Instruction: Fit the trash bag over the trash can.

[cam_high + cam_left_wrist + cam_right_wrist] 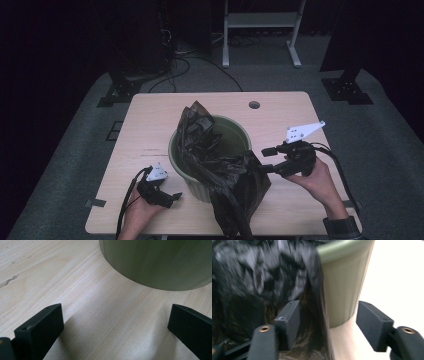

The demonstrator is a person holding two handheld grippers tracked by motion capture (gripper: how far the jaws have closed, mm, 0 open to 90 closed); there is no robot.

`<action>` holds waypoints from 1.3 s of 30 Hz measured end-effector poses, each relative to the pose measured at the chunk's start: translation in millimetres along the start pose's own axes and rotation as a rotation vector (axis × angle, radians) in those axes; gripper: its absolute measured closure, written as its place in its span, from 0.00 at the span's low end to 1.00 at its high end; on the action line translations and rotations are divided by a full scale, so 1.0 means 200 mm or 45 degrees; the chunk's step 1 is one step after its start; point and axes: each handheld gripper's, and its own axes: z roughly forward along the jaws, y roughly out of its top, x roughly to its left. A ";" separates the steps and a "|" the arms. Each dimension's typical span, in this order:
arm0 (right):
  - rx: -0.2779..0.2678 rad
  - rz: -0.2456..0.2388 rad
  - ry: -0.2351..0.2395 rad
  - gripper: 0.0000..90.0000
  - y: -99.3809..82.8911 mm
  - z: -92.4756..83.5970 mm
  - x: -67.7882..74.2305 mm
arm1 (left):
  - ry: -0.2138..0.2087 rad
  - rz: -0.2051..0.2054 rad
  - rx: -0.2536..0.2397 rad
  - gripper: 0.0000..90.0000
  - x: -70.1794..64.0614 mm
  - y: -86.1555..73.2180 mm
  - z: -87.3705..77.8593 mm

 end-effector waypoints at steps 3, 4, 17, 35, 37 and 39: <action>0.010 0.017 0.037 0.57 -0.06 0.03 0.00 | 0.001 -0.001 0.000 0.00 0.00 0.00 0.00; 0.016 0.014 0.044 0.63 -0.07 0.04 0.00 | 0.001 -0.001 0.000 0.00 0.00 0.00 0.00; -0.117 -0.048 0.118 0.99 -0.02 -0.13 0.06 | 0.002 -0.002 0.001 0.00 0.00 0.00 0.00; -0.138 -0.110 0.052 0.98 0.31 -0.17 -0.02 | -0.112 0.034 -0.214 0.00 0.00 0.16 -0.41; -0.131 -0.113 0.047 0.98 0.34 -0.17 -0.03 | -0.121 0.043 -0.226 0.00 -0.01 0.19 -0.44; -0.127 -0.116 0.039 0.98 0.36 -0.16 -0.03 | -0.138 0.073 -0.250 0.00 -0.03 0.24 -0.50</action>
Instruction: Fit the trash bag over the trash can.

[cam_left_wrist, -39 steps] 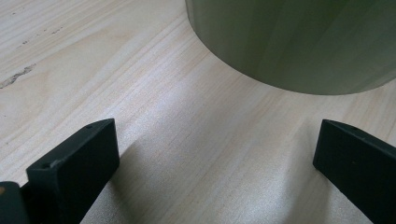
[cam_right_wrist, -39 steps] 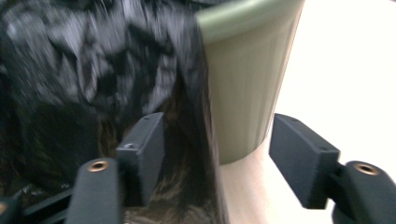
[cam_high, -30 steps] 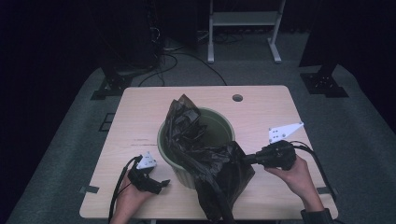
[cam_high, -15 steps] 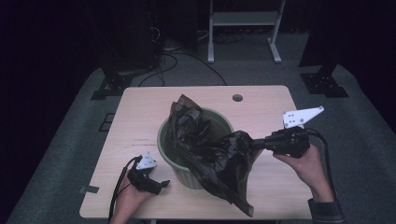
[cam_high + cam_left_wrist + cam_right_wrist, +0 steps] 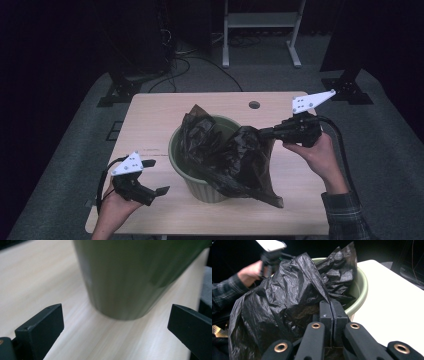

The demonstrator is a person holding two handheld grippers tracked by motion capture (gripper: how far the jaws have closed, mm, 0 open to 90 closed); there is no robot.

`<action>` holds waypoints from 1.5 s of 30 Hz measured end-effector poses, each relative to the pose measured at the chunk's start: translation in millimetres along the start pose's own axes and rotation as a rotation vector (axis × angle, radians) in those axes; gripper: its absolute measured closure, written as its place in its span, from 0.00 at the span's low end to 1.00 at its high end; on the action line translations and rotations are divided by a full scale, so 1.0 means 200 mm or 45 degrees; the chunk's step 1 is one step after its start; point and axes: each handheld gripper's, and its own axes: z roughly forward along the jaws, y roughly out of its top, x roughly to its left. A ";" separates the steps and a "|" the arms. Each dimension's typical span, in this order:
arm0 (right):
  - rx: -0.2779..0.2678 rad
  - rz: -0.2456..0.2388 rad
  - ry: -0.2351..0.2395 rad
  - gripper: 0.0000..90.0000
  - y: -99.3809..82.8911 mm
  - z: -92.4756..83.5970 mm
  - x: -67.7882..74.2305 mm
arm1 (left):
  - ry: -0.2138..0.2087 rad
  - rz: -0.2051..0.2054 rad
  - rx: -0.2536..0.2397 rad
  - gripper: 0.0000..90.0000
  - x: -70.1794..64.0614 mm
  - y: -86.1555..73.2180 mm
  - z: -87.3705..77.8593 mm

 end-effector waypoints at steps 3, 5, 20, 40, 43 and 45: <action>0.008 -0.002 -0.004 0.98 0.03 0.01 -0.01 | -0.030 0.082 -0.063 0.00 -0.05 0.15 -0.08; 0.014 -0.002 -0.002 0.99 0.04 0.03 -0.02 | -0.062 0.121 -0.095 0.03 -0.07 0.23 -0.10; 0.016 0.023 0.006 0.99 0.11 0.12 -0.09 | -0.270 0.309 -0.071 0.15 -0.17 0.58 0.07; 0.028 0.033 0.012 0.99 0.23 0.25 -0.16 | -0.534 0.370 0.055 0.74 -0.27 0.74 0.31; 0.034 0.035 0.008 0.96 0.23 0.25 -0.16 | -0.571 0.348 0.085 1.00 -0.26 0.74 0.34; 0.042 0.037 0.002 0.94 0.23 0.24 -0.16 | -0.551 0.331 0.082 1.00 -0.25 0.74 0.34</action>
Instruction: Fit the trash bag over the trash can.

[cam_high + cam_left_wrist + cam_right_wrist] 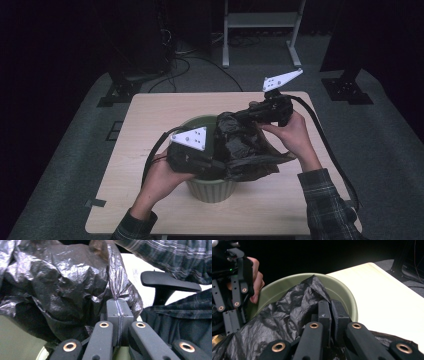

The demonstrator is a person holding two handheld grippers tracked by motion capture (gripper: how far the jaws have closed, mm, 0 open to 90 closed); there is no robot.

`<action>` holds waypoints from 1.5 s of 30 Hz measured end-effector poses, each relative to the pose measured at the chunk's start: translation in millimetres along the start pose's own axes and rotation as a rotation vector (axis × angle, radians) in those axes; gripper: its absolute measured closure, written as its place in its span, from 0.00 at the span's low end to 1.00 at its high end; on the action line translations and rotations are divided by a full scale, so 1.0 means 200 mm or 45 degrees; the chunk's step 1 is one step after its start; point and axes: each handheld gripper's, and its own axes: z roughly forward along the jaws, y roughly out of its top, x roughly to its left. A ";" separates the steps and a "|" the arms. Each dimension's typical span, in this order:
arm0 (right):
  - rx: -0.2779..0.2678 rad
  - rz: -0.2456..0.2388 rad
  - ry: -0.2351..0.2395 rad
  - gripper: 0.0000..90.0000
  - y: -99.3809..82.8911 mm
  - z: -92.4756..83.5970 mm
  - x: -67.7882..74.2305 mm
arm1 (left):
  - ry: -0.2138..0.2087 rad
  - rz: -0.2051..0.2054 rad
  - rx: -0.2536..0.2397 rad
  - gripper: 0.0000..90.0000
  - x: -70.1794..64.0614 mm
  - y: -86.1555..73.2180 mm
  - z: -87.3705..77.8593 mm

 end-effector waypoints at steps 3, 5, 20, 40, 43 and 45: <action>-0.006 -0.001 -0.011 0.88 -0.01 -0.01 0.00 | 0.032 -0.006 -0.007 1.00 0.01 0.00 -0.01; -0.013 0.009 -0.041 0.81 -0.02 -0.04 0.00 | 0.072 -0.028 -0.016 1.00 0.03 -0.01 -0.04; -0.058 0.113 -0.174 0.61 -0.23 -0.31 -0.02 | 0.262 -0.165 -0.075 1.00 0.16 -0.07 -0.13; -0.043 0.143 -0.139 0.58 -0.67 -0.33 0.26 | 0.371 -0.241 -0.076 1.00 0.23 -0.09 -0.18; -0.031 0.141 -0.122 0.58 -0.73 -0.30 0.32 | 0.369 -0.243 -0.077 1.00 0.24 -0.10 -0.19; -0.032 0.140 -0.115 0.58 -0.74 -0.29 0.34 | 0.370 -0.243 -0.079 1.00 0.23 -0.10 -0.19</action>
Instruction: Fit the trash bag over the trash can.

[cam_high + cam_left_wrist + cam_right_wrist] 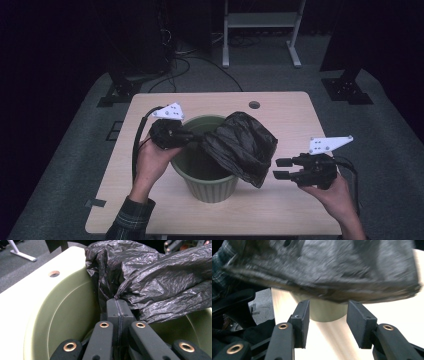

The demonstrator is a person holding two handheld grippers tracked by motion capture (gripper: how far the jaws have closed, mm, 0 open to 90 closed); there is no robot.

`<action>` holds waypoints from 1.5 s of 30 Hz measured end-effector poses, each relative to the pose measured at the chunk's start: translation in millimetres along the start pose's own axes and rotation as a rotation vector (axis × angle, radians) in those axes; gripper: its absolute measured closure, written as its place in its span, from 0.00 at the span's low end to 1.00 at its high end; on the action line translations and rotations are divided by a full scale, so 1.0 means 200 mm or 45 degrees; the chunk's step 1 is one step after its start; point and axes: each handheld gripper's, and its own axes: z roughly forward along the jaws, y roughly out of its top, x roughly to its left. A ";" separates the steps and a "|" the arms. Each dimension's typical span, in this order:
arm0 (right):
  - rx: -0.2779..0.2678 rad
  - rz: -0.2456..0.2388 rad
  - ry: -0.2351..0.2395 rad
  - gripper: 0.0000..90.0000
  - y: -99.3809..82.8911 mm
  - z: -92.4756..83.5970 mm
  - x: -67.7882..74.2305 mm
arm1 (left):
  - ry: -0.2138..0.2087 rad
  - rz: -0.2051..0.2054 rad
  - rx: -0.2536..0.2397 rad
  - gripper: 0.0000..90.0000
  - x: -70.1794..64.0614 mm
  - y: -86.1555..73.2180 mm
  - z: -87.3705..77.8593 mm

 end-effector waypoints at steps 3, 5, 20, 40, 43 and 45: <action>-0.015 -0.008 0.016 0.57 -0.02 0.03 0.03 | 0.000 -0.003 -0.002 1.00 0.00 0.00 0.00; -0.035 -0.009 0.022 0.57 -0.01 0.05 0.04 | -0.007 0.000 0.001 1.00 -0.01 0.00 0.00; -0.056 -0.027 0.015 1.00 0.02 0.09 -0.01 | 0.016 -0.049 -0.032 1.00 0.02 -0.09 -0.14; -0.178 -0.019 0.059 0.55 0.08 0.08 0.03 | 0.029 -0.096 -0.035 1.00 0.01 -0.20 -0.21; -0.182 -0.008 0.075 0.48 0.07 0.10 0.04 | 0.018 -0.086 -0.021 1.00 0.00 -0.20 -0.20; -0.196 -0.002 0.084 0.43 0.07 0.11 0.04 | 0.008 -0.082 -0.021 1.00 -0.02 -0.20 -0.19</action>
